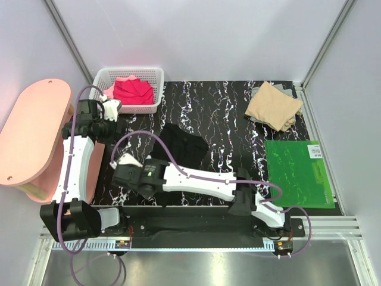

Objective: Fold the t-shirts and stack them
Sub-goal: Fold the long partially folded tshirt into a neat square

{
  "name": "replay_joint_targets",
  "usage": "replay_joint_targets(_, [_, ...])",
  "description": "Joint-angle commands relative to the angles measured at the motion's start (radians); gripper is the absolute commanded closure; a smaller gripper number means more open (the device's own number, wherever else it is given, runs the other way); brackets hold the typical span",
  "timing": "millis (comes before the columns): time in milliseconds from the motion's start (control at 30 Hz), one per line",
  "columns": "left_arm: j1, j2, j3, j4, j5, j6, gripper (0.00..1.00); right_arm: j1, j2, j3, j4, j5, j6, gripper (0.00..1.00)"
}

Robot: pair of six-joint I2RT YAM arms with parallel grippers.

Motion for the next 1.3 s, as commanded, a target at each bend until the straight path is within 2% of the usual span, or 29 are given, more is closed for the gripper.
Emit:
replay_joint_targets(0, [0.004,-0.022,0.047,0.011,0.015,-0.002,0.01,-0.082,-0.157,-0.019,0.026,-0.074,0.042,1.0])
replay_joint_targets(133, [0.005,-0.02,0.05,0.009,0.016,0.001,0.01,-0.172,-0.261,-0.175,0.129,-0.161,0.037,1.0])
replay_joint_targets(267, [0.004,-0.012,0.053,0.008,0.013,0.0,0.01,-0.269,-0.333,-0.242,0.193,-0.222,0.017,1.0])
replay_joint_targets(700, [-0.004,0.026,0.067,0.002,0.023,-0.008,0.01,-0.505,-0.326,-0.432,0.339,-0.342,-0.06,1.0])
replay_joint_targets(867, [-0.011,0.035,0.064,0.0,0.023,-0.006,0.01,-0.602,-0.295,-0.449,0.359,-0.361,-0.081,1.0])
replay_joint_targets(1000, [-0.016,0.049,0.062,-0.001,0.023,-0.003,0.01,-0.616,-0.318,-0.424,0.365,-0.437,-0.06,1.0])
replay_joint_targets(1100, [-0.024,0.057,0.061,-0.003,0.026,-0.003,0.01,-0.619,-0.341,-0.426,0.377,-0.396,-0.058,1.0])
replay_joint_targets(1267, [-0.039,0.055,0.064,-0.006,0.03,-0.006,0.01,-0.677,-0.272,-0.435,0.391,-0.427,-0.047,1.0])
